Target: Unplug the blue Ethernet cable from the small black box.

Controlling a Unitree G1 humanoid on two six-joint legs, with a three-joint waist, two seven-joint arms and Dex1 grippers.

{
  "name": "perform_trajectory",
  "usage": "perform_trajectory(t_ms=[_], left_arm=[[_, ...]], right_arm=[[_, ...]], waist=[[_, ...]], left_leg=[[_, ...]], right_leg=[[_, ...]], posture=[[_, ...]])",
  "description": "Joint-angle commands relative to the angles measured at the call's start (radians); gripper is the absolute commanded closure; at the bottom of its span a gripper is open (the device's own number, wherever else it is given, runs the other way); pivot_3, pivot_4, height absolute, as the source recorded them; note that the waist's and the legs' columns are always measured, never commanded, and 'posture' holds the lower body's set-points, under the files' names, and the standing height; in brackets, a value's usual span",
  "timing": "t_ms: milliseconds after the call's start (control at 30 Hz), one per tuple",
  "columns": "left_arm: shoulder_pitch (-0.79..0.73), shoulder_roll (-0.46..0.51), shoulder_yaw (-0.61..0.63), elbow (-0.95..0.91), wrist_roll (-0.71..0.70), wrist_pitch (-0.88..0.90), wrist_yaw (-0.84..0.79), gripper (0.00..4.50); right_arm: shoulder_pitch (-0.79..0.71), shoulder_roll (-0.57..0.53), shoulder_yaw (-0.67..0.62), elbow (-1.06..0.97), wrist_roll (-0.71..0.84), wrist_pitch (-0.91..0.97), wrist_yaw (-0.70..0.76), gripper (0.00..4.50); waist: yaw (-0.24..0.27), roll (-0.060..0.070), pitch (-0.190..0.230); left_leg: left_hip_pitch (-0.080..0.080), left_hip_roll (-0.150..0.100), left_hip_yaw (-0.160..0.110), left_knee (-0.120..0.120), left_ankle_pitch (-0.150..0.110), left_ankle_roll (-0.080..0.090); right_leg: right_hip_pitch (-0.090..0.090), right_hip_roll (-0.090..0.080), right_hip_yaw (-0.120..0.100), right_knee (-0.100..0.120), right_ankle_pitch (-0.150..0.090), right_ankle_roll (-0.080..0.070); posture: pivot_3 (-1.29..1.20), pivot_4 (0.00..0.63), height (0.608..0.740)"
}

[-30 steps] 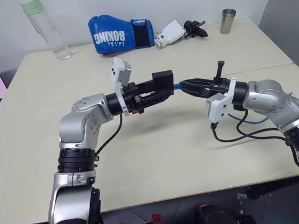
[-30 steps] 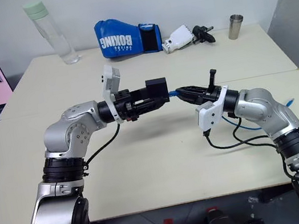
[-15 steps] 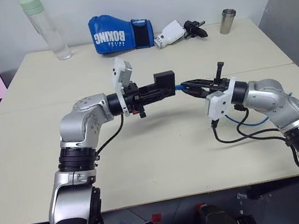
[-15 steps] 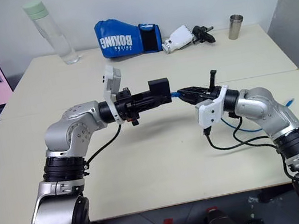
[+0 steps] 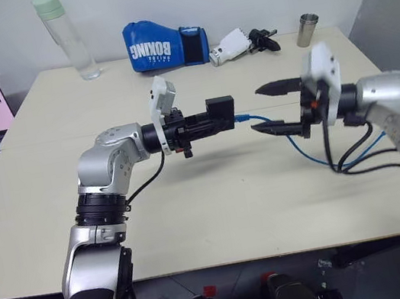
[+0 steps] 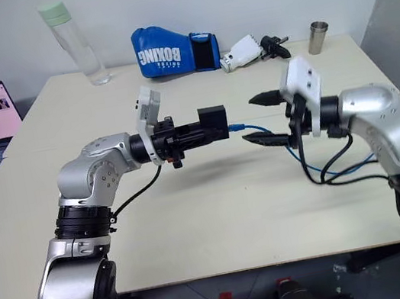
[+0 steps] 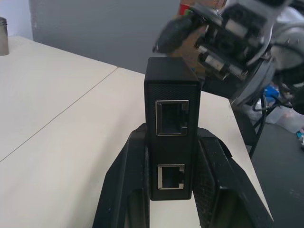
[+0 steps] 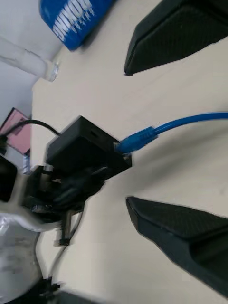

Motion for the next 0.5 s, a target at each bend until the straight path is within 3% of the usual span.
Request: perform_trajectory(t_ms=[33,167,500], left_arm=[[-0.040,0.007,0.025,-0.036,-0.036,0.009,-0.028,3.72],[-0.043,0.005,0.023,-0.043,-0.040,0.017,-0.034,3.72],[-0.021,0.021,0.030,-0.100,-0.065,0.061,-0.035,3.72]], right_arm=[[-0.058,0.018,-0.041,0.050,0.110,0.194,0.010,0.04],[-0.101,0.062,-0.010,0.102,0.126,0.273,0.042,0.04],[-0.141,0.131,0.021,0.204,0.035,0.222,0.086,0.04]], waist=[[0.004,0.000,0.000],[0.006,0.000,0.000],[0.006,0.000,0.000]], left_leg=[[0.000,0.000,0.000,0.000,0.000,0.000],[-0.001,0.000,0.000,0.000,0.000,0.001],[-0.002,0.000,-0.001,0.000,-0.001,0.001]], right_leg=[[0.000,0.000,0.000,0.000,0.000,0.000],[0.000,0.000,0.000,-0.001,0.000,0.000],[-0.001,0.000,-0.001,-0.001,0.000,0.000]], posture=[[0.00,0.150,0.740],[0.00,0.150,0.740],[0.00,0.150,0.740]])
